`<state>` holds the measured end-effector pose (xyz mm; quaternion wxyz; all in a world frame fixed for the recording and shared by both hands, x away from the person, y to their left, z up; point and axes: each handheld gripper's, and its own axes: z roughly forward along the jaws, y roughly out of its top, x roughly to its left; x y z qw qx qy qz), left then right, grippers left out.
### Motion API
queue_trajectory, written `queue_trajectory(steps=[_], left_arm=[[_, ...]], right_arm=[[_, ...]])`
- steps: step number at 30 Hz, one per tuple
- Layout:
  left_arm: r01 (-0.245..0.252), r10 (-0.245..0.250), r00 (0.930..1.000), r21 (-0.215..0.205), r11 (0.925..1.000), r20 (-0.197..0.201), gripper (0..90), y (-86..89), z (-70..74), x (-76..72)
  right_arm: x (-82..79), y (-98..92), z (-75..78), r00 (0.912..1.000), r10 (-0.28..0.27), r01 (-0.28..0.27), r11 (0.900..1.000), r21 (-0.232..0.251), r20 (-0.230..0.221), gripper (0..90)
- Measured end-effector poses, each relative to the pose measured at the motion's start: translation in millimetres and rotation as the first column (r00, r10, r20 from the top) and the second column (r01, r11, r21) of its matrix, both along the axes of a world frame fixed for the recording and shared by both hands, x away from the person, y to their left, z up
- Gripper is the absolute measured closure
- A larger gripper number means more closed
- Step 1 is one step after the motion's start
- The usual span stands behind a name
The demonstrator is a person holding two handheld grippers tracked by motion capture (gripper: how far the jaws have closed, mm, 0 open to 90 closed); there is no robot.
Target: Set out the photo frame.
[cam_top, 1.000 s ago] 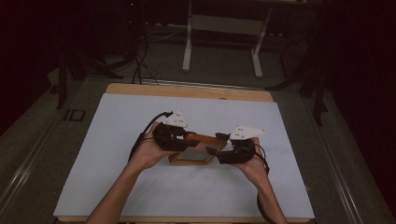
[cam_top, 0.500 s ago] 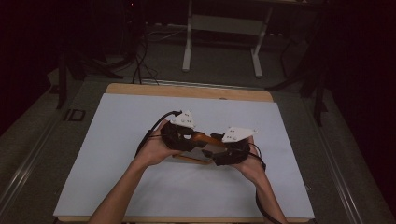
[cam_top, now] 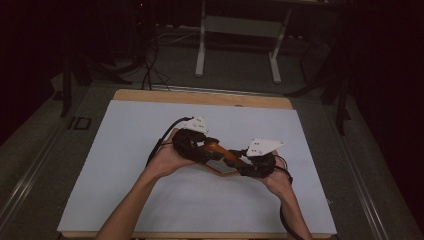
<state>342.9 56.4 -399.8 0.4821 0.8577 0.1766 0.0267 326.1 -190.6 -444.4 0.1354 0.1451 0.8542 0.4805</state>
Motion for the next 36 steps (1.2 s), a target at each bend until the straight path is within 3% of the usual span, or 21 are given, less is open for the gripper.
queue_trajectory(steps=[6,16,18,24,26,36], left_arm=[[-0.024,0.023,0.9997,-0.042,0.9988,-0.011,37.1,8.1,-2.6,2.0],[-0.09,0.092,0.9954,-0.052,0.9946,0.029,32.5,19.3,-10.2,2.6],[-0.109,0.111,0.9926,-0.048,0.9928,0.047,32.7,21.4,-12.3,2.3],[-0.139,0.142,0.989,-0.07,0.9878,0.042,32.6,29.2,-19.5,3.1],[-0.153,0.157,0.9859,-0.077,0.9852,0.057,32.6,31.7,-22.1,3.1],[-0.191,0.197,0.9796,-0.111,0.9753,0.041,30.7,38.0,-37.2,4.0]], right_arm=[[-0.5,-6.9,-0.9,1.0,-0.002,0.002,1.0,-0.003,0.0,65.5],[-1.4,-15.7,-2.0,0.9999,-0.011,0.011,1.0,-0.011,-0.004,68.0],[-1.5,-17.3,-2.3,0.9999,-0.014,0.014,1.0,-0.013,-0.003,68.4],[-2.3,-21.0,-3.2,0.9998,-0.021,0.021,1.0,-0.014,-0.007,68.6],[-2.5,-21.4,-3.5,0.9998,-0.02,0.02,1.0,-0.014,-0.001,68.6],[-3.6,-21.9,-3.6,0.9998,-0.015,0.015,1.0,-0.025,0.013,68.6]])
